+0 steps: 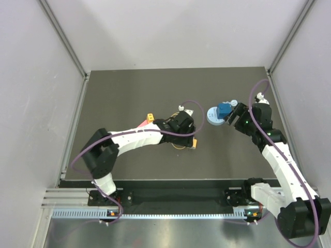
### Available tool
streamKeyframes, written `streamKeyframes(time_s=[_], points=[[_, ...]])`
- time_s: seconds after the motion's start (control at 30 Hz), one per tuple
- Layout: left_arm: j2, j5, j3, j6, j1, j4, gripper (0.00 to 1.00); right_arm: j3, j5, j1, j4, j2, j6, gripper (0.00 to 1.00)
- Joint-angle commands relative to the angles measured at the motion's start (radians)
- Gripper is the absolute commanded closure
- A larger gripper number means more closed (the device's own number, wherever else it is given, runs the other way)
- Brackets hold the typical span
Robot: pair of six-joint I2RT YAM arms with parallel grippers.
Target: Insert the plug
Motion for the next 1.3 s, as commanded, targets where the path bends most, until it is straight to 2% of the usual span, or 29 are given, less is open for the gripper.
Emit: streamKeyframes(time_s=[0.0, 0.3, 0.9, 1.03, 1.07, 1.17, 1.27], points=[[0.065, -0.051, 0.089, 0.01, -0.016, 0.057, 0.4, 0.005, -0.062, -0.035, 0.027, -0.025, -0.034, 0.2], [0.183, -0.016, 0.146, 0.04, -0.025, 0.074, 0.42, -0.004, -0.08, -0.058, 0.03, -0.044, -0.065, 0.19], [0.301, -0.209, 0.193, 0.088, -0.088, 0.032, 0.46, -0.05, -0.126, -0.06, 0.047, -0.075, -0.065, 0.18], [0.292, -0.233, 0.187, 0.093, -0.091, 0.025, 0.71, -0.048, -0.163, -0.061, 0.046, -0.062, -0.072, 0.18], [0.274, -0.239, 0.181, 0.094, -0.091, 0.022, 0.82, -0.047, -0.174, -0.06, 0.044, -0.059, -0.08, 0.18], [0.195, -0.241, 0.123, 0.117, -0.091, 0.048, 1.0, -0.025, -0.259, -0.06, 0.027, -0.03, -0.095, 0.19], [0.058, -0.188, 0.02, 0.177, -0.091, 0.126, 1.0, 0.019, -0.436, -0.058, -0.026, 0.053, -0.129, 0.22]])
